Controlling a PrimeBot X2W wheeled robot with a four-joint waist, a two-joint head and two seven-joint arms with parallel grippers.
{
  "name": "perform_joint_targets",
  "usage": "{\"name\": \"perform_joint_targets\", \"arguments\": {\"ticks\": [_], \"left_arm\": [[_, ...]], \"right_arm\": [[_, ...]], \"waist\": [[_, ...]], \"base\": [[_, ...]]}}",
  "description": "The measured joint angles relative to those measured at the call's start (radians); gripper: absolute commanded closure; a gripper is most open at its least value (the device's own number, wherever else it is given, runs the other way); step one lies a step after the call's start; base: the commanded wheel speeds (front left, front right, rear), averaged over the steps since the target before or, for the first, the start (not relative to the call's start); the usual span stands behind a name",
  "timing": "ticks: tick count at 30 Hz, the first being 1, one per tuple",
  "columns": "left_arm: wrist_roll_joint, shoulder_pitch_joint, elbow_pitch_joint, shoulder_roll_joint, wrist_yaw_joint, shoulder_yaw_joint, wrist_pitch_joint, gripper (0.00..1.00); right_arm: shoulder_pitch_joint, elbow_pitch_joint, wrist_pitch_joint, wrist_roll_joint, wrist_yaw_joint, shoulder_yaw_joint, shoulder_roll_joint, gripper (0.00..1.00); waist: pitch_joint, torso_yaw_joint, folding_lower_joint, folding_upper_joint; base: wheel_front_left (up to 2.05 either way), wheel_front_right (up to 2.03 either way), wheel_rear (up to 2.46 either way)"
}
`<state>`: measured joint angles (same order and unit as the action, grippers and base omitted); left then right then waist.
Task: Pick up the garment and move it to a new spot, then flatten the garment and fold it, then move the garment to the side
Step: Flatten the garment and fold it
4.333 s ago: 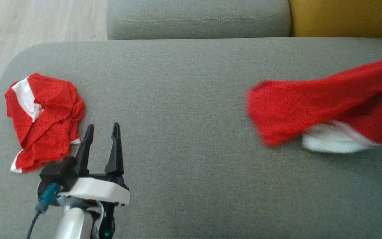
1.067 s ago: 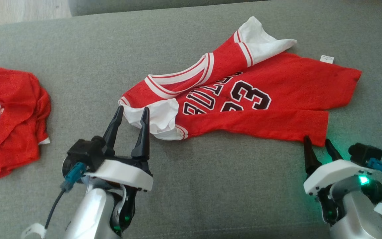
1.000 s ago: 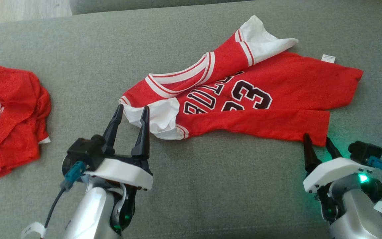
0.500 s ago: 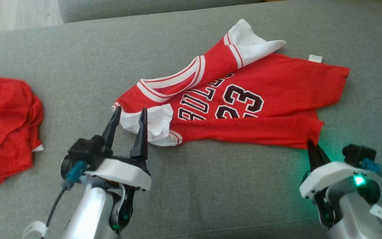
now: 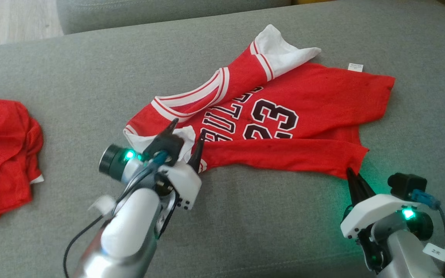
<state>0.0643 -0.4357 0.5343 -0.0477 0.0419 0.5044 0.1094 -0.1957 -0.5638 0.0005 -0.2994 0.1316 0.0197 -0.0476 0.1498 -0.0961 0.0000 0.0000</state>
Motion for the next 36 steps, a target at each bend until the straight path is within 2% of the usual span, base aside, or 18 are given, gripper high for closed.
{"name": "perform_joint_targets", "arguments": {"ticks": [4, 12, 21, 36], "left_arm": [[-0.084, -0.063, 0.069, 0.000, 0.043, 0.051, -0.084, 0.00], [-0.160, -0.128, 0.181, -0.010, 0.084, 0.099, -0.188, 0.00], [-0.166, -0.149, 0.213, -0.018, 0.108, 0.098, -0.196, 0.00], [-0.052, -0.096, 0.175, -0.036, 0.178, 0.021, -0.114, 0.00]], "right_arm": [[0.000, -0.008, 0.000, -0.011, 0.000, 0.015, 0.000, 1.00], [-0.001, -0.028, -0.010, -0.028, 0.000, 0.036, 0.000, 1.00], [-0.001, -0.048, -0.020, -0.034, 0.000, 0.025, 0.000, 1.00], [0.001, -0.064, -0.022, -0.034, 0.000, 0.016, 0.000, 1.00]], "waist": [[0.001, -0.009, 0.0000, 0.0000], [0.004, -0.029, 0.0000, 0.0000], [-0.005, -0.007, 0.0000, 0.0000], [-0.038, 0.066, 0.0000, 0.0000]], "base": [[0.00, 0.00, 0.00], [0.00, 0.00, 0.00], [0.00, 0.00, 0.00], [0.00, 0.00, 0.00]]}}
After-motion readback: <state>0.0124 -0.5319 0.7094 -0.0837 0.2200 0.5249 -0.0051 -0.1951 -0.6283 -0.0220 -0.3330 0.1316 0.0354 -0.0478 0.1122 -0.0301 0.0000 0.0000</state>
